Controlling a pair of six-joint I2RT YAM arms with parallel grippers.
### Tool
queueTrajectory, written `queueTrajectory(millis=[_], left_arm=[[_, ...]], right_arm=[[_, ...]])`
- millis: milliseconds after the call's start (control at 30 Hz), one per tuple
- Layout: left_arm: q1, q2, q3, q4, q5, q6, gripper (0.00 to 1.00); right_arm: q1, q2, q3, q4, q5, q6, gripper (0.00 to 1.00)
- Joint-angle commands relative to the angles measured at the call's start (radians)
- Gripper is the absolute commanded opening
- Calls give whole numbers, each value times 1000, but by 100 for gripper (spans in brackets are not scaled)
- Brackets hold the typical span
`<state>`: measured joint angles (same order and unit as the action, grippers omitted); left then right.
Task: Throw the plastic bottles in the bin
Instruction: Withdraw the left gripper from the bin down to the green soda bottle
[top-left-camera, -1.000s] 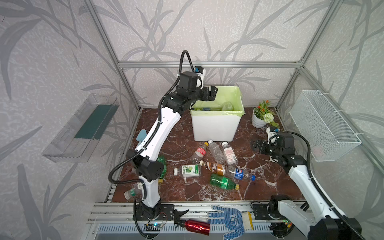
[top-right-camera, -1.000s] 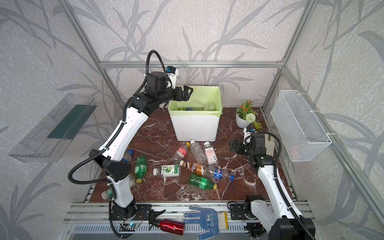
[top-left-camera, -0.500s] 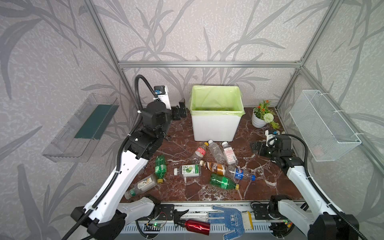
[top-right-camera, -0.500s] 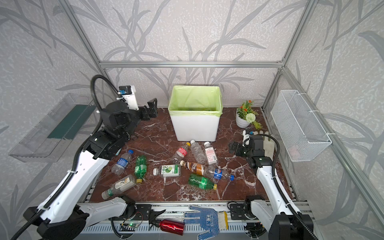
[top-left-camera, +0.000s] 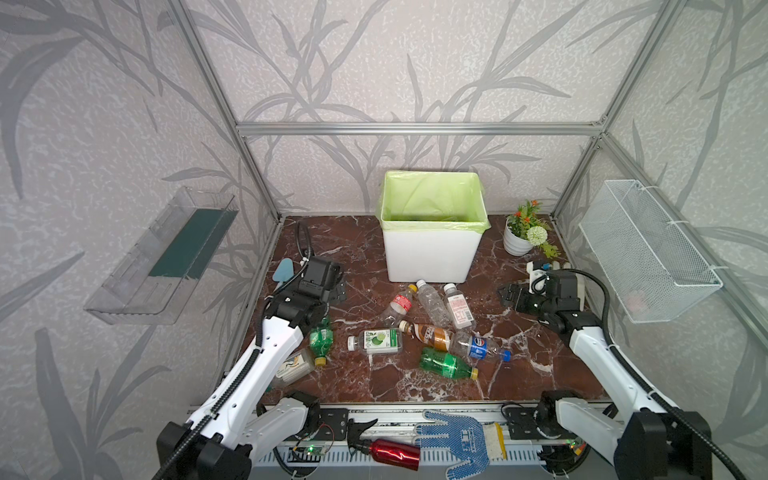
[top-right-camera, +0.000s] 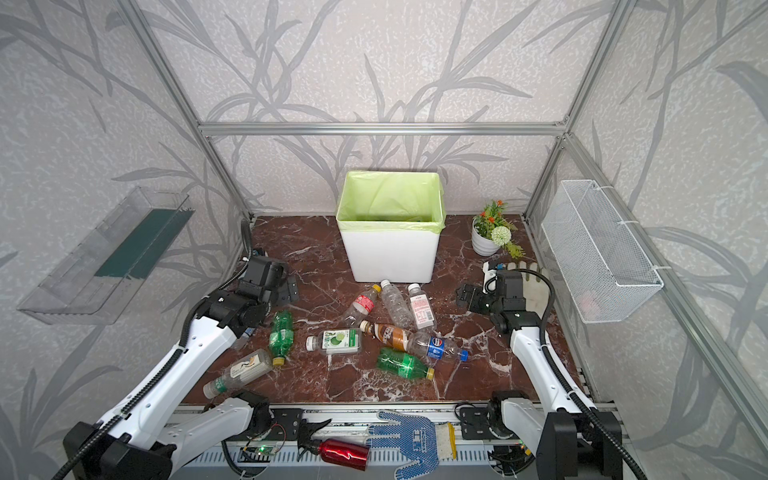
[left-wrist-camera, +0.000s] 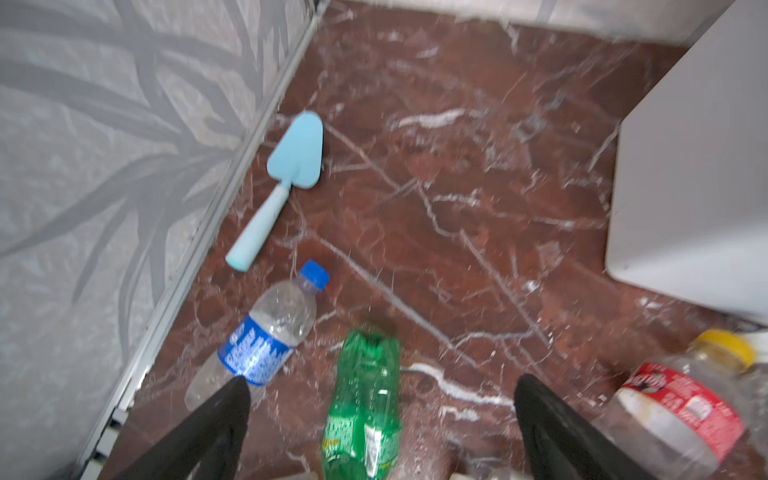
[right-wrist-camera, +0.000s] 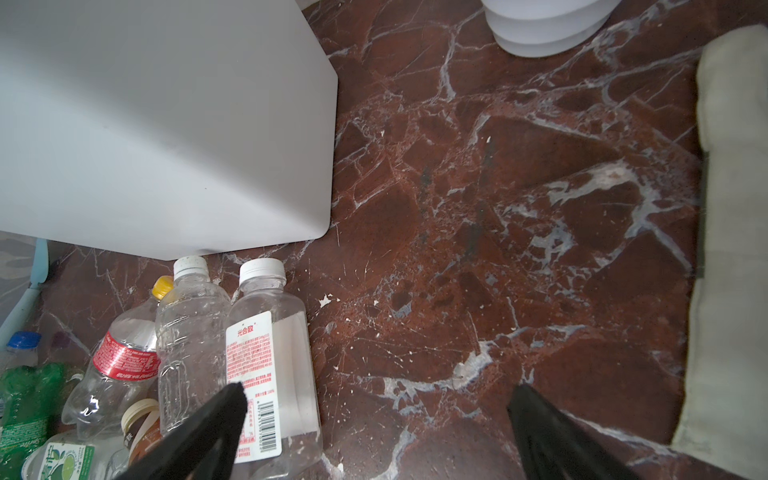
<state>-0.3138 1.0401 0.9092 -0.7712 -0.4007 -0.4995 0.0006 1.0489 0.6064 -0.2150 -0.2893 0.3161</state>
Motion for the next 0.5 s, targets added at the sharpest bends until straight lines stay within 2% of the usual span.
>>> queueTrajectory(millis=[0, 233, 467], left_arm=[[17, 7, -82, -39, 69, -114, 99], [56, 52, -218, 77, 154, -174, 98], [105, 142, -237, 132, 189, -159, 97]], right_arm=[[-4, 2, -8, 19, -11, 12, 99], [-4, 1, -9, 19, -18, 21, 99], [-3, -7, -14, 10, -17, 23, 99]])
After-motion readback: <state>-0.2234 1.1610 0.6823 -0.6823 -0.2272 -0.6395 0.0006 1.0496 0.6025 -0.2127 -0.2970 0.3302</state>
